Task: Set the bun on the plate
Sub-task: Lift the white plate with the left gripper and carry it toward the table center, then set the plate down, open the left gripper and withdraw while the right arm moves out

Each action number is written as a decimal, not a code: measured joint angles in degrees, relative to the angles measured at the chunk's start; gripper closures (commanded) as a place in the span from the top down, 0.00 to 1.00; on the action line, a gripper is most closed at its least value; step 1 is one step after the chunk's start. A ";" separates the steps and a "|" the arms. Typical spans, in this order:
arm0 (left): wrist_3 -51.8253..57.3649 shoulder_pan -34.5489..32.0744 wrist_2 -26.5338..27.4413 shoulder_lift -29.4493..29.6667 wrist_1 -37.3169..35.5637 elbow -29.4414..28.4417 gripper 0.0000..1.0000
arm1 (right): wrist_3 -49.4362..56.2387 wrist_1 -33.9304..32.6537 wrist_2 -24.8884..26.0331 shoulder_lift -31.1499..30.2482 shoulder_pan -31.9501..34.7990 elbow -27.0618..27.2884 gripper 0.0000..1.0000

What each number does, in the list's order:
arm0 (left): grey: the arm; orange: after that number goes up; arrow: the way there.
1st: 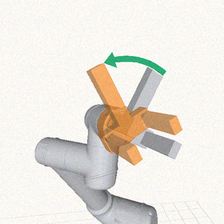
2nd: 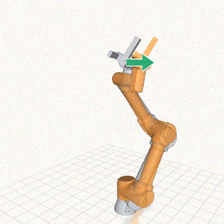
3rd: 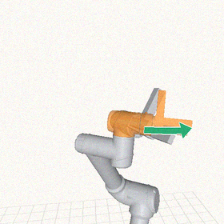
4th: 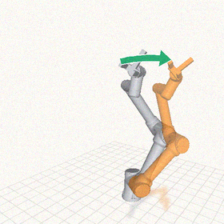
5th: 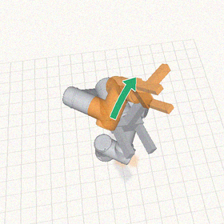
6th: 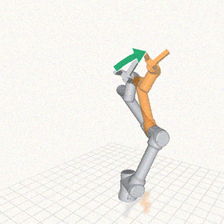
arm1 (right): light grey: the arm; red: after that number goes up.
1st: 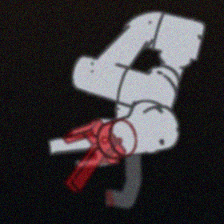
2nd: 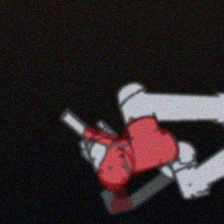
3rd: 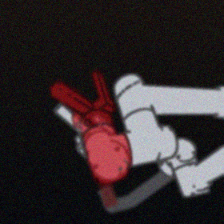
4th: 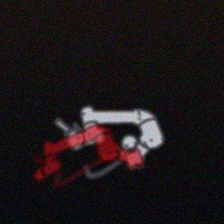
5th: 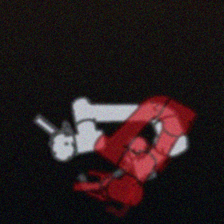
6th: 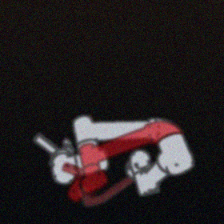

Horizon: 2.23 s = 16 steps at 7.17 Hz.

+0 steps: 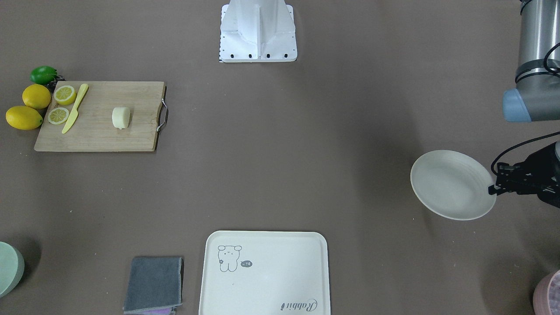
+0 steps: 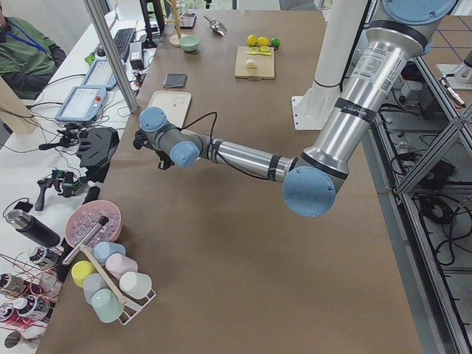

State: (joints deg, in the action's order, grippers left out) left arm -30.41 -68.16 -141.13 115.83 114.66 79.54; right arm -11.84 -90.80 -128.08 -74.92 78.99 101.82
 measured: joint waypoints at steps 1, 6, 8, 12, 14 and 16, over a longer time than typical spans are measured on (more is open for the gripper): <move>-7.40 2.15 0.37 1.00 0.53 3.20 0.00 | 0.02 0.01 -0.01 0.06 -0.53 0.02 1.00; -36.03 23.70 22.49 3.96 12.25 10.54 0.00 | 0.06 0.01 -0.19 0.19 -1.30 0.35 1.00; -38.73 31.64 30.43 5.29 12.88 10.66 0.00 | 0.03 0.01 -0.74 0.24 -1.98 0.32 1.00; -39.66 37.30 33.62 5.38 12.88 10.62 0.97 | 0.05 0.01 -1.22 0.56 -3.07 0.95 1.00; -40.17 37.45 33.97 5.27 12.87 10.90 0.97 | 0.03 0.01 -1.33 0.66 -3.52 1.35 1.00; -41.33 35.68 34.62 4.45 12.73 14.23 0.97 | -0.27 0.01 -1.56 0.78 -4.50 1.94 1.00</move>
State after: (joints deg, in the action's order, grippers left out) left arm -71.75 -32.48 -106.51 120.27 127.39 93.77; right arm -12.11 -90.79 -129.64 -74.15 74.50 103.76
